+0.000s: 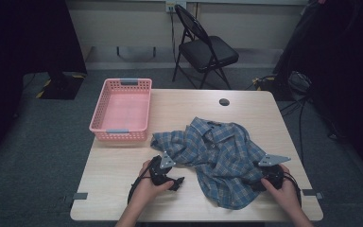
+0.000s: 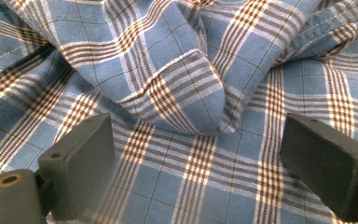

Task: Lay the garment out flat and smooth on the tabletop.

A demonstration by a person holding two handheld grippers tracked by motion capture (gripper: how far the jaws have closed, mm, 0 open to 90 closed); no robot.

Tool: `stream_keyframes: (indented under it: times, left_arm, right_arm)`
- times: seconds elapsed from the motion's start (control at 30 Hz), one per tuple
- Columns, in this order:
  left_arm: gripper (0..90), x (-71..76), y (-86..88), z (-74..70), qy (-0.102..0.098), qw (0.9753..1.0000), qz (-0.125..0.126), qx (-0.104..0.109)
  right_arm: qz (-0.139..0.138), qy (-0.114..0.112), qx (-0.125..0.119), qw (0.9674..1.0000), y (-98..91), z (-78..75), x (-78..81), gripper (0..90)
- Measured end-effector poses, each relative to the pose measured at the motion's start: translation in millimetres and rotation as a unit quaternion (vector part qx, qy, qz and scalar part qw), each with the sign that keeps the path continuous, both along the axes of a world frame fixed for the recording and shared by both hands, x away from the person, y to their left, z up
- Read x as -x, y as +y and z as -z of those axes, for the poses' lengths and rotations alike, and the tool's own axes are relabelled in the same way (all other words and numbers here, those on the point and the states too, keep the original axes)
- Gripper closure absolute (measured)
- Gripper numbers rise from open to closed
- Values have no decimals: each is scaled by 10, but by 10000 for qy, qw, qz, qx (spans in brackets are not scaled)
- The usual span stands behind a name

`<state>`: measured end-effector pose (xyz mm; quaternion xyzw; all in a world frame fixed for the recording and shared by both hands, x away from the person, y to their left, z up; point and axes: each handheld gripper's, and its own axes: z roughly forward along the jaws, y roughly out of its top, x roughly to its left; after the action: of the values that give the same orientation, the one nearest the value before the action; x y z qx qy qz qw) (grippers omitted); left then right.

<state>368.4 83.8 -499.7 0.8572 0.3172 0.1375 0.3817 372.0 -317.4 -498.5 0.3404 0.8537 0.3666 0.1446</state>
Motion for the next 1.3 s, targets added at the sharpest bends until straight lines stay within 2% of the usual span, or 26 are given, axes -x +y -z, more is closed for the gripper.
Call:
stream_keyframes:
  times: [0.5, 0.63, 0.7, 0.73, 0.77, 0.83, 0.93, 0.97, 1.0, 1.1, 1.13, 1.17, 1.23, 1.3]
  left_arm:
    - [151, 29, 3, -2, 8, 10000, -63, -2]
    - [157, 39, 25, -10, 79, 9999, -62, 112]
    - [162, 39, 42, -43, 62, 9997, -65, 211]
    - [175, 40, 46, -71, 41, 9996, -68, 261]
    - [175, 40, 46, -103, 25, 9995, -59, 311]
    - [192, 33, 32, -177, -60, 9995, -33, 321]
    - [208, -5, -52, -323, -236, 9990, 65, 363]
    - [213, -5, -52, -323, -236, 9990, 65, 363]
    - [224, -23, -96, -406, -297, 9988, 96, 380]
    - [277, -63, -130, -489, -327, 9984, 80, 459]
    - [277, -95, -149, -521, -334, 9983, 23, 473]
    - [315, -133, -171, -547, -300, 9984, -8, 469]
    - [358, -279, -229, -605, -269, 9985, -76, 471]
    - [398, -378, -269, -620, -158, 9983, -122, 543]
  right_arm:
    - [35, 8, -14, 10000, 4, -1, 0, 91]
    - [25, 50, 24, 10000, 4, -20, 1, 116]
    - [77, 84, -58, 9999, -11, -77, -1, 121]
    - [122, -39, -267, 9996, -29, -172, 5, 137]
    - [122, -39, -267, 9996, -29, -172, 5, 137]
    - [166, -227, -466, 9985, -20, -304, -14, 159]
    - [108, -226, -500, 9984, 59, -338, -54, 198]
    - [108, -226, -500, 9984, 59, -338, -54, 198]
    - [70, -173, -436, 9989, 121, -337, -90, 285]
    - [46, -138, -481, 9987, 189, -358, -146, 330]
    - [46, -138, -481, 9987, 189, -358, -146, 330]
    - [22, -98, -533, 9985, 205, -370, -172, 365]
    - [47, -30, -827, 9966, 237, -412, -251, 407]
    - [53, 2, -988, 9951, 253, -435, -304, 447]
